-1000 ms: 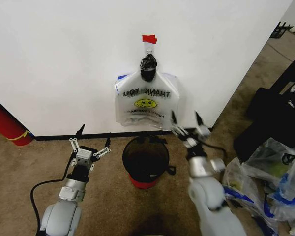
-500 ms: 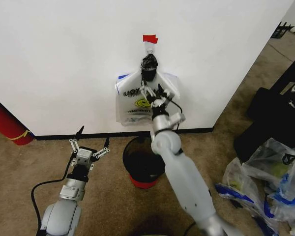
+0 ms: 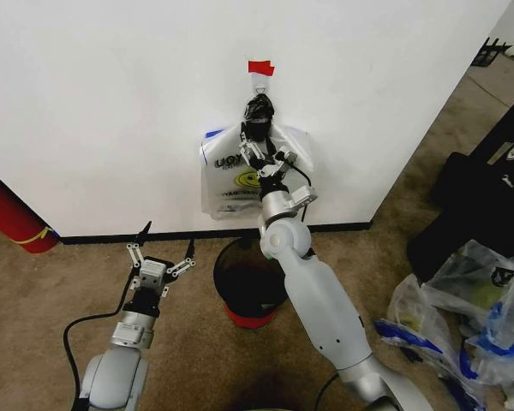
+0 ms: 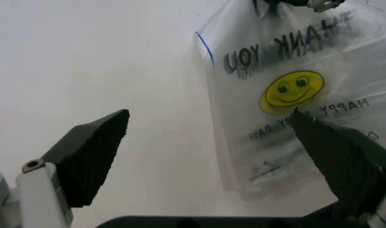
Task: Pick up the garbage bag from the wall and place it over the trash bin.
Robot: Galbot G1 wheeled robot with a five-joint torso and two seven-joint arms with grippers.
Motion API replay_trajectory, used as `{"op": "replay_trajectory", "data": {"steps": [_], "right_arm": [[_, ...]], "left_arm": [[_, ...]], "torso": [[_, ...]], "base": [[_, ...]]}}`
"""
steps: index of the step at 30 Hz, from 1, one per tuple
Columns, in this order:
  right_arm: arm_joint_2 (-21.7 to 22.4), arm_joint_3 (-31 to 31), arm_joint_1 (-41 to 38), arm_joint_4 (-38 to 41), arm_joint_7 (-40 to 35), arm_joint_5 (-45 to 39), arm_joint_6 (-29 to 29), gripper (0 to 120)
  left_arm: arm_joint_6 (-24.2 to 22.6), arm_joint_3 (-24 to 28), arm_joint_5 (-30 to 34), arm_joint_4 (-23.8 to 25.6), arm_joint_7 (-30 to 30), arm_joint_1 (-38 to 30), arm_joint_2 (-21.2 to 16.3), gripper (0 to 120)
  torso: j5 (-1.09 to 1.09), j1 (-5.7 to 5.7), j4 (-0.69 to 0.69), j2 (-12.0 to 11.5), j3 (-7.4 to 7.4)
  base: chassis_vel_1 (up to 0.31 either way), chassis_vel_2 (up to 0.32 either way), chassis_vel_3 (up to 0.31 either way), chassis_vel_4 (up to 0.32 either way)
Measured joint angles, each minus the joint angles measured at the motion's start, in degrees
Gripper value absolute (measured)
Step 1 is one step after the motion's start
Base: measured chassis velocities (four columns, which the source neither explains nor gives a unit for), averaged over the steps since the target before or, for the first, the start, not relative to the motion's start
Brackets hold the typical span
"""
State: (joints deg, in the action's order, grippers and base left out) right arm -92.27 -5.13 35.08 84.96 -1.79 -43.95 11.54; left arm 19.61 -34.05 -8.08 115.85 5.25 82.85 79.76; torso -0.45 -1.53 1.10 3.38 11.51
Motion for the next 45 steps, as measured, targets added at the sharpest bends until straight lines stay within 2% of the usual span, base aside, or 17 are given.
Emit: {"op": "replay_trajectory", "data": {"steps": [2,8,9,14,16,20,32,45], "right_arm": [[-0.01,-0.05,-0.09,-0.17,0.13,0.1,0.0,66],[0.03,-0.36,0.04,-0.31,0.99,1.01,-0.03,41],[0.03,-0.36,0.04,-0.31,0.99,1.01,-0.03,41],[0.06,-0.69,0.3,-0.22,1.21,1.44,-0.05,19],[0.06,-0.74,0.39,-0.1,1.24,1.52,-0.05,16],[0.08,-1.07,1.08,0.41,1.53,2.02,-0.05,0],[0.12,-1.8,3.7,1.66,2.31,3.01,-0.02,0],[0.12,-3.39,14.08,6.49,5.75,7.06,-0.31,0]], "left_arm": [[0.05,0.01,-0.06,0.0,-0.02,0.04,0.01,100],[0.5,-0.41,-0.08,0.0,-0.13,0.4,-0.19,100],[0.5,-0.41,-0.08,0.0,-0.13,0.4,-0.19,100],[0.9,-0.56,0.0,-0.07,-0.23,0.51,-0.42,100],[0.99,-0.58,0.02,-0.1,-0.26,0.53,-0.51,100],[1.23,-0.61,0.18,-0.2,-0.5,0.55,-1.02,100],[1.26,-0.28,0.46,-0.34,-1.15,0.39,-1.81,100],[1.96,0.07,0.94,-0.45,-1.33,0.65,-1.68,100]], "torso": [[0.0,0.0,-0.01,0.0,0.0],[0.0,0.0,0.0,0.0,0.0],[0.0,0.0,0.0,0.0,0.0],[0.0,0.0,0.0,0.0,0.0],[-0.01,0.0,0.0,0.0,0.0],[0.0,0.0,0.0,0.0,0.0],[0.0,0.0,0.0,0.01,0.0],[0.0,0.0,0.01,0.01,-0.01]], "base": [[0.0,0.0,0.0,0.0],[0.0,0.0,0.0,0.0],[0.0,0.0,0.0,0.0],[0.0,0.0,0.0,0.0],[0.0,0.0,0.0,0.0],[0.0,0.0,0.0,0.0],[0.0,0.0,0.0,0.0],[0.0,0.0,0.0,0.0]]}}
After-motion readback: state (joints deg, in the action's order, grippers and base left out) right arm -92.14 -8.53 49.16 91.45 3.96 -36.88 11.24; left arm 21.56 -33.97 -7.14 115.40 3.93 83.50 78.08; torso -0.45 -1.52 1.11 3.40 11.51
